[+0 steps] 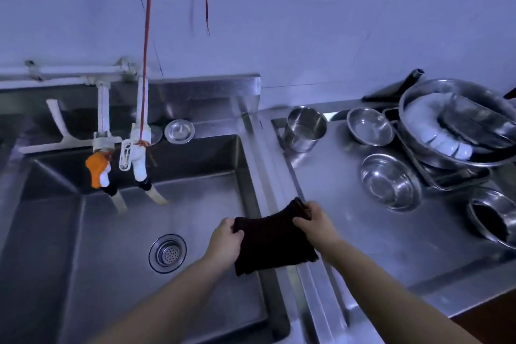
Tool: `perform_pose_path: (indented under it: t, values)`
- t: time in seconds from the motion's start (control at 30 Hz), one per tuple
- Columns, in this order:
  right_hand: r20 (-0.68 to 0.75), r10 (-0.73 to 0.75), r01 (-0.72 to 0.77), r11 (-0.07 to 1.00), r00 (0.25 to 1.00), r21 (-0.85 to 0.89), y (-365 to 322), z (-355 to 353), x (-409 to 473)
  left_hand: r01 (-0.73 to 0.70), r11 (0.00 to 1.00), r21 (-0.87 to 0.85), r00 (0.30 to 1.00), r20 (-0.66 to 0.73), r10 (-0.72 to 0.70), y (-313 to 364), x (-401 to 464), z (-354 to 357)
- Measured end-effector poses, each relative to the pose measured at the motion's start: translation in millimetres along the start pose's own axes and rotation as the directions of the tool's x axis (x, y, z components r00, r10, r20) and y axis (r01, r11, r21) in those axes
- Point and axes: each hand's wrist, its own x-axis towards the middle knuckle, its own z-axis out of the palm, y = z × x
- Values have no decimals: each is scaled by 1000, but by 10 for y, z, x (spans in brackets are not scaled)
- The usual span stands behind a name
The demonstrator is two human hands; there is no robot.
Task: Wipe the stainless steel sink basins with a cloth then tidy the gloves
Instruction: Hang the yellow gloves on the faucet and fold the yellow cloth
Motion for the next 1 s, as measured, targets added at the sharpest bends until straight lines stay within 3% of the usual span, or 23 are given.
perform_pose_path:
  t: [0.1,0.2,0.3,0.37,0.47,0.67,0.8,0.9,1.0]
  values:
    - [20,-94,96,986,995,-139,-95,-55,342,11,998,-55,997,-75,-15,105,250,108]
    - [33,-110,113,987,993,-113,-148,-32,638,33,989,-145,986,-156,-56,159,522,160]
    - [57,-48,55,990,997,-127,-85,36,840,203,933,-295,974,-34,-223,122,721,182]
    - [70,-20,31,988,997,-153,1,93,910,300,917,-263,954,70,-292,32,792,222]
    - [42,-20,26,988,999,-149,66,141,974,262,955,-137,961,132,-244,-79,805,283]
    - [-63,-126,116,982,990,-148,72,79,975,141,922,-360,986,-36,-165,-73,757,391]
    - [-29,-125,112,955,992,-274,103,-3,915,173,959,-222,984,72,-161,-50,653,355]
    - [-7,-191,166,868,982,-468,69,-20,823,188,979,-78,977,119,-178,-62,555,246]
    - [47,-436,338,620,899,-708,0,35,657,133,991,5,989,67,-133,-116,377,45]
